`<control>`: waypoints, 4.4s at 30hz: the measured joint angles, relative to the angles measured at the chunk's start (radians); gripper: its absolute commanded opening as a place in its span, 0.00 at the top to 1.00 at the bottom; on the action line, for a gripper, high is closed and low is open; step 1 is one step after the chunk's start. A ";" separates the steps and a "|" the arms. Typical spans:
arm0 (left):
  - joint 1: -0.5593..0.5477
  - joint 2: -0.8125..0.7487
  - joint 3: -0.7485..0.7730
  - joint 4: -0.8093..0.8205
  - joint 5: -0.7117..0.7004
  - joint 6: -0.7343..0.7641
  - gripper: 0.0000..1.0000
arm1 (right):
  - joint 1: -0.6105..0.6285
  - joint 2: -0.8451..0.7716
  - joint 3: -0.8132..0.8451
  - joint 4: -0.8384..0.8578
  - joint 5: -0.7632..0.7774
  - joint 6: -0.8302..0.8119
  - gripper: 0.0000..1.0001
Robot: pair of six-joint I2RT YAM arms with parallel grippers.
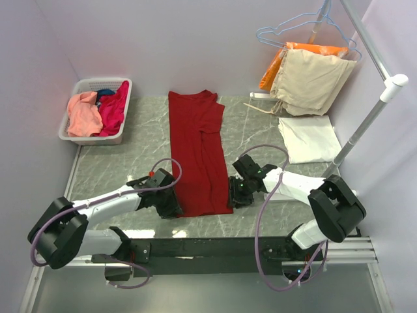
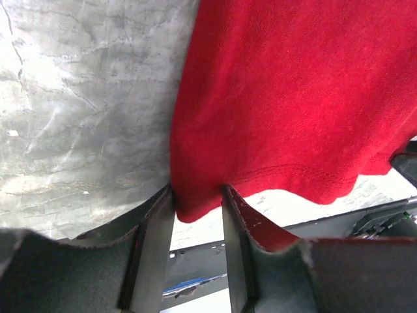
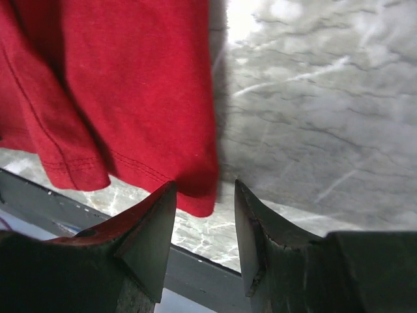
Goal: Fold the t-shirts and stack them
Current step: Fold the tshirt
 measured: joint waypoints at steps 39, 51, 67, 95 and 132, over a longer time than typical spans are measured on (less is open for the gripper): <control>-0.317 -0.226 0.037 -0.380 -0.241 -0.274 0.99 | 0.188 -0.290 -0.133 -0.052 -0.049 0.058 1.00; -0.361 -0.026 0.470 -0.678 -0.500 -0.364 0.99 | 0.182 -0.257 0.171 -0.183 0.037 0.019 1.00; -0.046 0.380 0.764 -0.636 -0.692 -0.124 0.99 | -0.061 0.161 0.575 -0.179 0.100 -0.140 1.00; 0.260 0.943 1.292 -0.333 -0.658 0.460 0.03 | -0.196 0.608 0.942 -0.119 0.191 -0.013 0.57; 0.307 0.396 0.548 -0.105 -0.232 0.610 0.09 | -0.126 0.329 0.531 -0.068 0.123 -0.091 0.60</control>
